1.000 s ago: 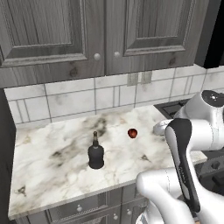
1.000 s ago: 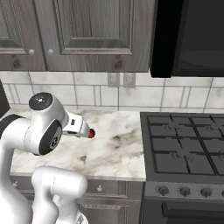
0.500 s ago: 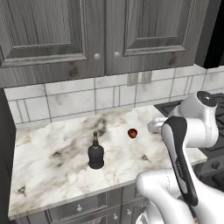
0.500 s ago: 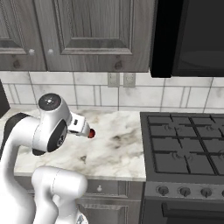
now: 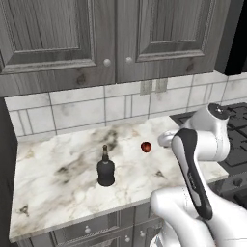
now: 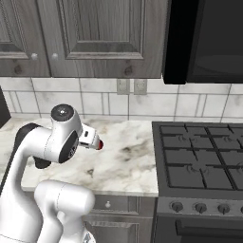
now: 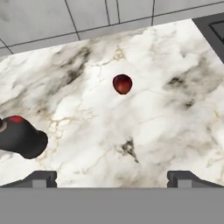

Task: Place the liquor on the top shelf of the fridge to keep it out of children's reach, and place the lemon and apple on lower shelves for easy access.

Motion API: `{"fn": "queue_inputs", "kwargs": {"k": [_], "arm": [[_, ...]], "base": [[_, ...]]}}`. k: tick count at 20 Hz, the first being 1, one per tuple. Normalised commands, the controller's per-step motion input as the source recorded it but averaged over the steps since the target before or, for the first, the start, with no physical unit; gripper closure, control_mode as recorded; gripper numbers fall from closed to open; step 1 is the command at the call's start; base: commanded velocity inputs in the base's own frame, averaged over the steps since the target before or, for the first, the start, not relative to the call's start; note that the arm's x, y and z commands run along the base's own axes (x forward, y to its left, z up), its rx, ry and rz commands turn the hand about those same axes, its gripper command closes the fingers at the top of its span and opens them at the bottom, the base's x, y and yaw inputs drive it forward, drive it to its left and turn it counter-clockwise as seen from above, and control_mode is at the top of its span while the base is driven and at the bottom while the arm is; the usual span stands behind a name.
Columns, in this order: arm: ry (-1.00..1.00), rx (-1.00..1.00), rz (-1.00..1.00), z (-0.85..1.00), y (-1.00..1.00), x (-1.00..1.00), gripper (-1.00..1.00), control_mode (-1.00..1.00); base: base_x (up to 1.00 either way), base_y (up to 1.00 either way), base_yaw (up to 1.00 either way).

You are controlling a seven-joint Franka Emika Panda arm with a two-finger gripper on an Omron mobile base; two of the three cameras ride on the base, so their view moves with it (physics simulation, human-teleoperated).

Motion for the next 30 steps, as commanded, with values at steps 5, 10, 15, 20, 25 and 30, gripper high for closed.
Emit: {"fn": "queue_inputs", "kwargs": {"k": [5,10,15,20,25,30], "arm": [[0.06,0.00,0.00,-0.28,0.00,0.32,-1.00,-1.00],[0.06,0.00,0.00,-0.27,0.00,0.29,-1.00,-1.00],[0.06,0.00,0.00,-0.27,0.02,0.32,-1.00,-1.00],[0.04,0.00,0.00,-0.26,0.06,0.34,-1.00,-1.00],[0.03,0.00,0.00,-0.23,0.04,0.37,-1.00,-1.00],[0.02,0.00,0.00,-0.20,0.00,0.37,-1.00,-1.00]], "base": [[0.00,0.00,0.00],[0.00,0.00,0.00],[0.00,0.00,0.00],[0.00,0.00,0.00],[0.00,0.00,0.00],[0.00,0.00,0.00]]}}
